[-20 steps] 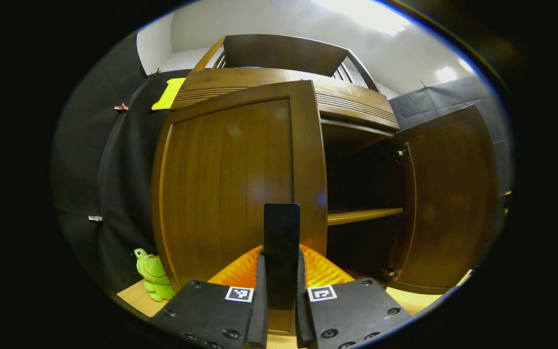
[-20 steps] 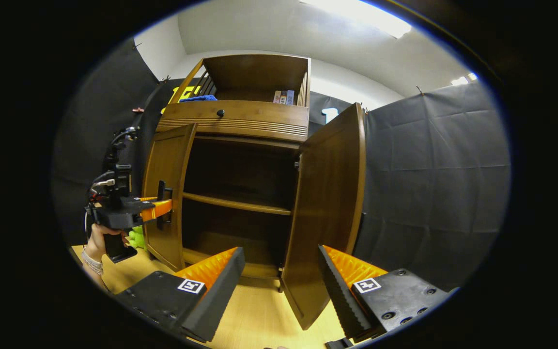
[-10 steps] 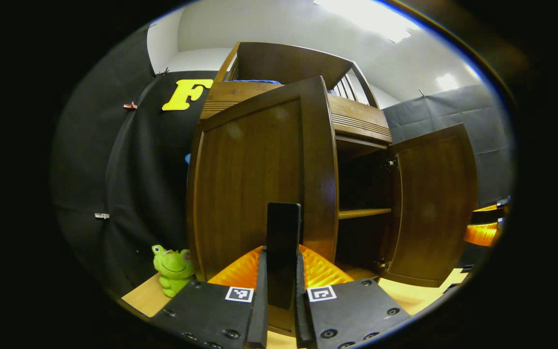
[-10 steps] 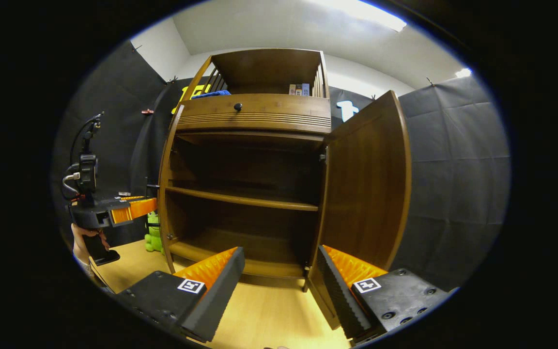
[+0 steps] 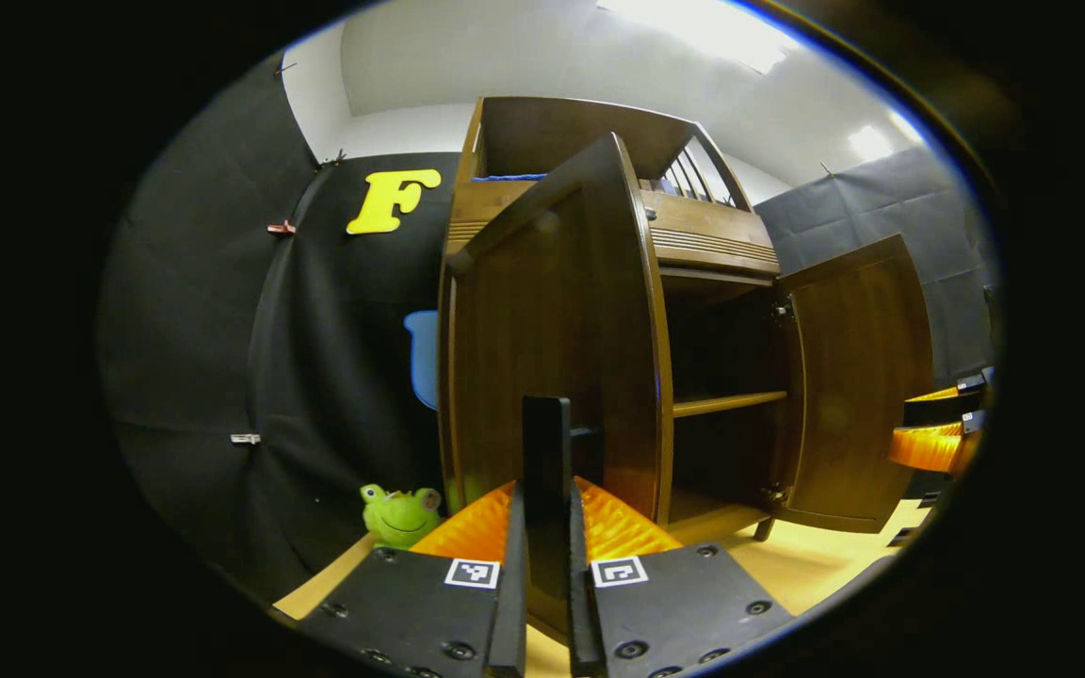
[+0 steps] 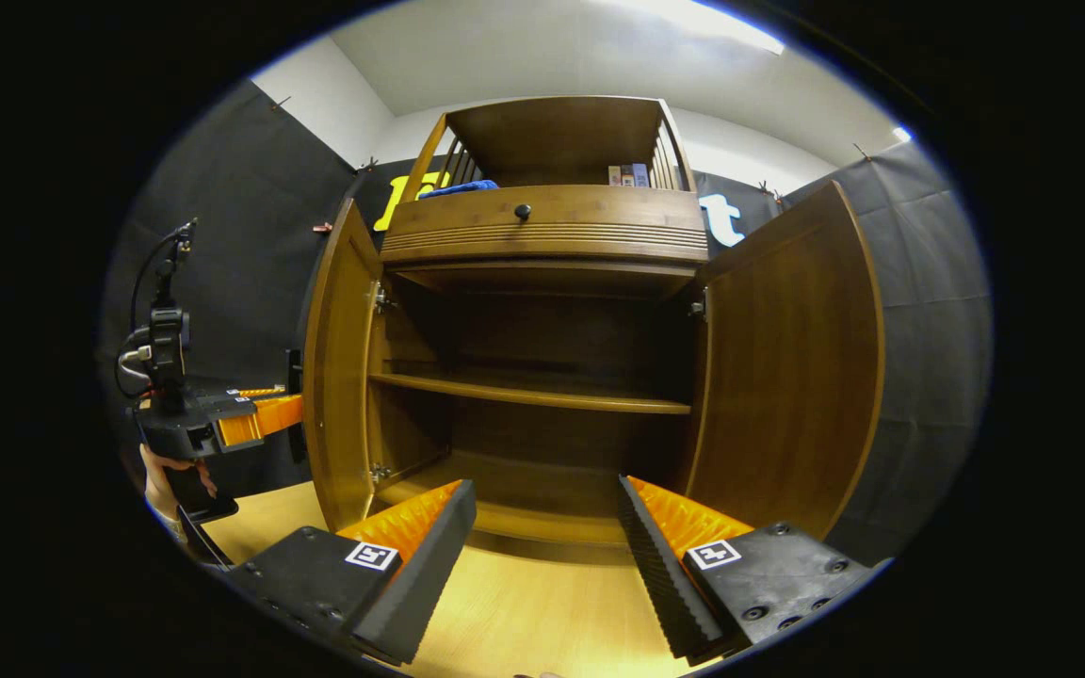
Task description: Open the right door of the double-door shoe cabinet with the right hand, and open the left door with the left hand.
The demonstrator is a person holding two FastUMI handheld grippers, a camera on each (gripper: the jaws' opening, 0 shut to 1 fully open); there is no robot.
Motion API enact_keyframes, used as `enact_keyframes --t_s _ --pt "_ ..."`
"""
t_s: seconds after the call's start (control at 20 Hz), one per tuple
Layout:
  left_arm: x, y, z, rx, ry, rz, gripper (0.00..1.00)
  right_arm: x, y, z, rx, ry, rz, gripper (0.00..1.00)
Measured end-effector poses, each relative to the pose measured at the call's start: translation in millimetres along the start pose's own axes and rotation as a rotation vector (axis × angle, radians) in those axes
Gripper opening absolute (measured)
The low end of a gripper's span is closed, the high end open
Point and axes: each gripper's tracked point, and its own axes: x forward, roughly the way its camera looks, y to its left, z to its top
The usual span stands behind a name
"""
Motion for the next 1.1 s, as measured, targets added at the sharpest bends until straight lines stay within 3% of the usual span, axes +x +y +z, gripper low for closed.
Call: enact_keyframes --t_s 0.4,0.55,1.1 --pt "-21 56 1 0.056 -0.012 0.141 0.10 9 33 0 0.016 0.003 0.064 0.96" --pt "-25 66 0 0.041 -0.006 0.161 0.05 11 41 -3 0.024 0.014 0.080 0.96" --pt "-30 82 0 0.038 -0.003 0.192 0.06 7 42 0 0.008 0.013 0.068 0.96"
